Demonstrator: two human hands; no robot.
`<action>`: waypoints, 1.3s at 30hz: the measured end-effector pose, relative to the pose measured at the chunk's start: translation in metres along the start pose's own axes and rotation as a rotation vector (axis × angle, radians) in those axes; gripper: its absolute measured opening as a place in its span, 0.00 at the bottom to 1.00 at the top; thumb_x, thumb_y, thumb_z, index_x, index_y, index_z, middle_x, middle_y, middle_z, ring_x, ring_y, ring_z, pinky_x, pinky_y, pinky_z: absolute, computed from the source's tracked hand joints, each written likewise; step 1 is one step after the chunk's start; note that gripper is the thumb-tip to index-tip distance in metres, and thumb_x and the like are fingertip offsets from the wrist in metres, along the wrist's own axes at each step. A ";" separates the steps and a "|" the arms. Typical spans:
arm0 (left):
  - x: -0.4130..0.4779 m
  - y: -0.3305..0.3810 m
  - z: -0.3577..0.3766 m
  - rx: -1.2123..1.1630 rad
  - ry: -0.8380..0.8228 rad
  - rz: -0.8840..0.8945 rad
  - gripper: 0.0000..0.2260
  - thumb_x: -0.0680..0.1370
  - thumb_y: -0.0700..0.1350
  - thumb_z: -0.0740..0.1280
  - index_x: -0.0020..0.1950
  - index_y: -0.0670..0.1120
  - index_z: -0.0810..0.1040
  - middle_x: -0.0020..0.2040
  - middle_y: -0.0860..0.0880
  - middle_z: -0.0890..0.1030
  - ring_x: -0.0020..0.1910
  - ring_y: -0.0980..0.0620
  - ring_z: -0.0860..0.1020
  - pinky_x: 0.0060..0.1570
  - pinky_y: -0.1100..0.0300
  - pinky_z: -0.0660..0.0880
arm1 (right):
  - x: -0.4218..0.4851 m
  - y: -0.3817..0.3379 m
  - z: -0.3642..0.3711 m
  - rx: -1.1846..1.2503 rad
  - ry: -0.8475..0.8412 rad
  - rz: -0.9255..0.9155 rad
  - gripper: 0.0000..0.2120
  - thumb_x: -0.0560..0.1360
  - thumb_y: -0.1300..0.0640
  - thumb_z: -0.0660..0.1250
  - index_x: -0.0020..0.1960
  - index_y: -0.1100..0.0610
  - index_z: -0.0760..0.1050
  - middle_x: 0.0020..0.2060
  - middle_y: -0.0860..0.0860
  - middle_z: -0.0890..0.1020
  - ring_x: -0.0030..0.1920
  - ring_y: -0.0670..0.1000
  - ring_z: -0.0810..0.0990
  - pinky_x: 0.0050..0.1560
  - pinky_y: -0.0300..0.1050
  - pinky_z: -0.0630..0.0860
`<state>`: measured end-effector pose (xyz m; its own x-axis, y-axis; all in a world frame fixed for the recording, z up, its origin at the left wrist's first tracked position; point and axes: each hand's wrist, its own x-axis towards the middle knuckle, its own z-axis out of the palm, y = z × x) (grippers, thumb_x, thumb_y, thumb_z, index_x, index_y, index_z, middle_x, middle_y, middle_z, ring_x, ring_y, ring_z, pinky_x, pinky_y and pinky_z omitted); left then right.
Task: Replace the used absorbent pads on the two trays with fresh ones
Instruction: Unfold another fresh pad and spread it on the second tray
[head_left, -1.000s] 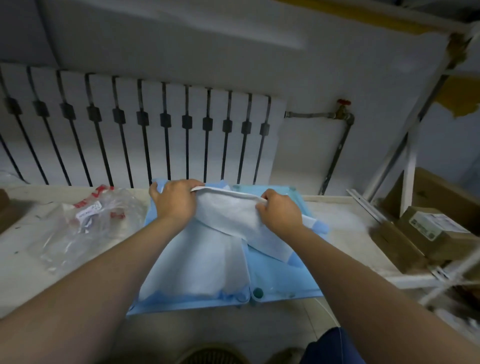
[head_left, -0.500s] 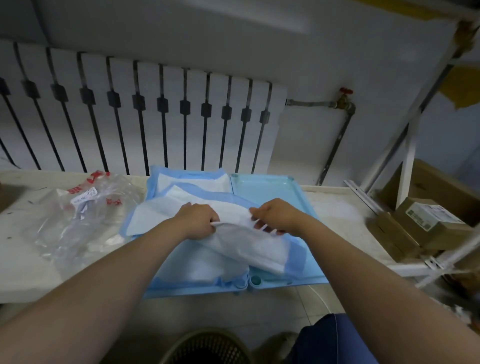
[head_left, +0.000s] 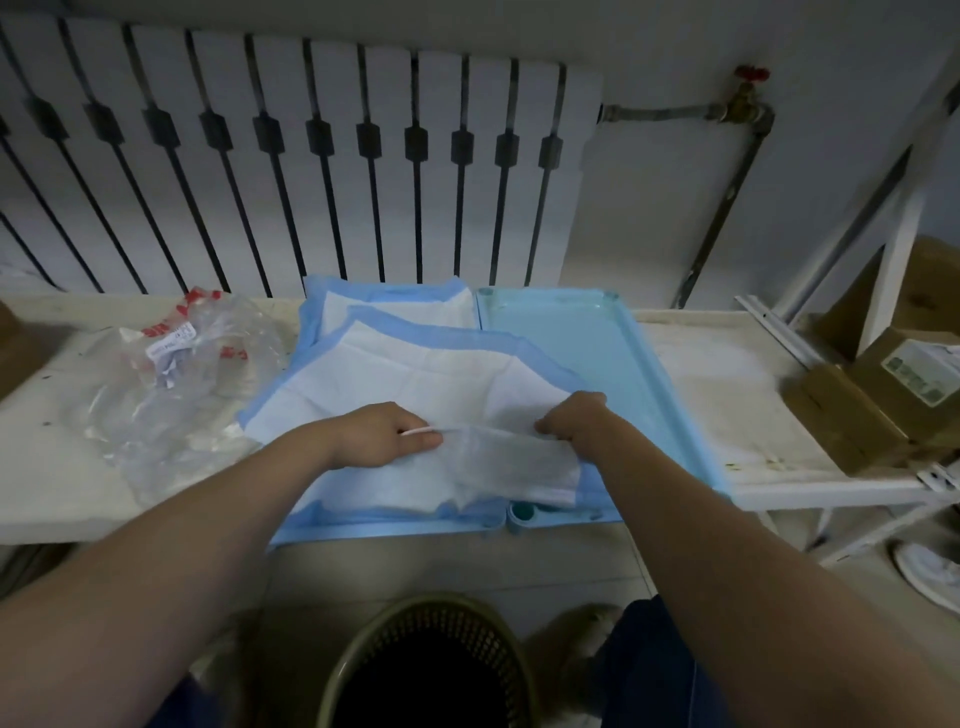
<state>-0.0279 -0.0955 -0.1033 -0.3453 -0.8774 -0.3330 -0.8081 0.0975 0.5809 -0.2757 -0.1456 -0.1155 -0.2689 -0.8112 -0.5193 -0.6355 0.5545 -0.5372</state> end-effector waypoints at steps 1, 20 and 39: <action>0.001 0.000 -0.001 -0.002 0.008 0.007 0.20 0.79 0.57 0.61 0.30 0.49 0.66 0.30 0.53 0.68 0.31 0.55 0.66 0.36 0.62 0.64 | 0.002 -0.002 0.000 -0.037 -0.031 -0.030 0.35 0.70 0.56 0.72 0.71 0.65 0.62 0.67 0.60 0.70 0.67 0.60 0.71 0.65 0.52 0.71; 0.051 0.064 0.040 0.373 0.367 0.257 0.17 0.83 0.52 0.54 0.69 0.54 0.72 0.65 0.48 0.77 0.62 0.45 0.75 0.61 0.51 0.70 | -0.032 -0.011 -0.056 -0.407 0.129 -0.744 0.19 0.78 0.43 0.62 0.61 0.53 0.78 0.63 0.49 0.78 0.64 0.52 0.74 0.65 0.46 0.68; 0.009 0.013 0.026 0.486 0.464 -0.037 0.25 0.78 0.37 0.55 0.74 0.54 0.64 0.70 0.48 0.71 0.69 0.47 0.67 0.73 0.52 0.54 | -0.065 -0.001 -0.003 -1.101 0.356 -0.534 0.13 0.76 0.62 0.57 0.59 0.58 0.71 0.56 0.56 0.78 0.60 0.57 0.72 0.64 0.50 0.63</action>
<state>-0.0541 -0.0897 -0.1182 -0.1602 -0.9845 0.0710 -0.9758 0.1689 0.1392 -0.2599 -0.0944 -0.0792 0.1349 -0.9845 -0.1118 -0.9404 -0.1627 0.2985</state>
